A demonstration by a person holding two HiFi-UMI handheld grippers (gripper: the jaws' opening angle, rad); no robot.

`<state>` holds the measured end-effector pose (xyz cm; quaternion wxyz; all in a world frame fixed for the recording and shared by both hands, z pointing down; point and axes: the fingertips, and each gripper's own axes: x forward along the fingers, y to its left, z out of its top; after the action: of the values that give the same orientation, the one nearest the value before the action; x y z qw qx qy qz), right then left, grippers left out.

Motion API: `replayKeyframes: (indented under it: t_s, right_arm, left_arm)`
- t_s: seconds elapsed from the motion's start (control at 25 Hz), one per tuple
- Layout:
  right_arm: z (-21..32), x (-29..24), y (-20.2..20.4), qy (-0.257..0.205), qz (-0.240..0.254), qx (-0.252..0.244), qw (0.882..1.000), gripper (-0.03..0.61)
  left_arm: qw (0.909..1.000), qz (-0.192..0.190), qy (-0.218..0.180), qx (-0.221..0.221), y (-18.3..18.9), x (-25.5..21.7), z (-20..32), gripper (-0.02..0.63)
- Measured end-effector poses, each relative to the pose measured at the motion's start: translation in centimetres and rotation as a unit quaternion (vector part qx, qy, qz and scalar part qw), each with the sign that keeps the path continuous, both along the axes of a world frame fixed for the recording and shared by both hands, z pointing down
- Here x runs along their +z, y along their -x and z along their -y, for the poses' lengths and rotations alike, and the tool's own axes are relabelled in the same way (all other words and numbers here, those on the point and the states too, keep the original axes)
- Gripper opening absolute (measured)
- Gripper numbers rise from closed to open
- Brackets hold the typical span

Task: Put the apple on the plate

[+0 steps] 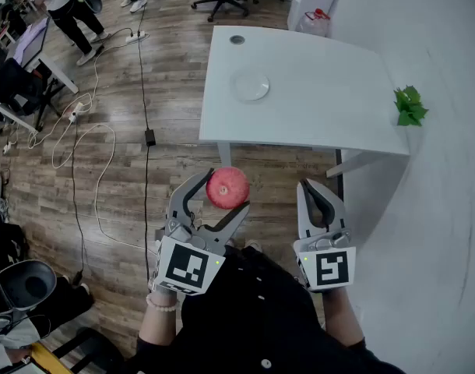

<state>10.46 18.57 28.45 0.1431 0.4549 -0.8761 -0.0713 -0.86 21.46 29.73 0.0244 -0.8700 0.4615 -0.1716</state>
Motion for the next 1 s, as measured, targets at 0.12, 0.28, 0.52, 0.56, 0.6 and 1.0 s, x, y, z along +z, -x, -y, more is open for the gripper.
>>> replayKeyframes:
  t_s: [0.12,0.28,0.52,0.56,0.6,1.0]
  right_arm:
    - [0.2,-0.1,-0.2,-0.002,0.005,0.013,1.0,0.041]
    - [0.1,0.0,-0.2,-0.008,0.007,0.005,1.0,0.041]
    - [-0.1,-0.2,0.0,-0.006,0.01,0.012,1.0,0.041]
    - [-0.1,-0.2,-0.1,-0.006,0.014,0.016,1.0,0.041]
    - [-0.1,-0.2,-0.1,-0.006,0.017,0.02,1.0,0.041]
    - [-0.4,-0.3,0.7,-0.007,0.016,0.039,0.999,0.041]
  left_arm:
    - [1.0,0.0,-0.001,0.001,0.1,0.1,0.1,0.356]
    - [1.0,-0.003,0.002,0.001,-0.1,0.0,0.2,0.356]
    - [1.0,-0.006,0.005,0.001,0.3,-0.3,0.1,0.356]
    - [1.0,-0.006,0.006,0.001,0.4,-0.4,0.1,0.356]
    - [1.0,-0.006,0.005,0.001,0.5,-0.3,0.1,0.356]
    - [0.9999,-0.016,0.003,0.004,1.8,-0.5,-0.1,0.356]
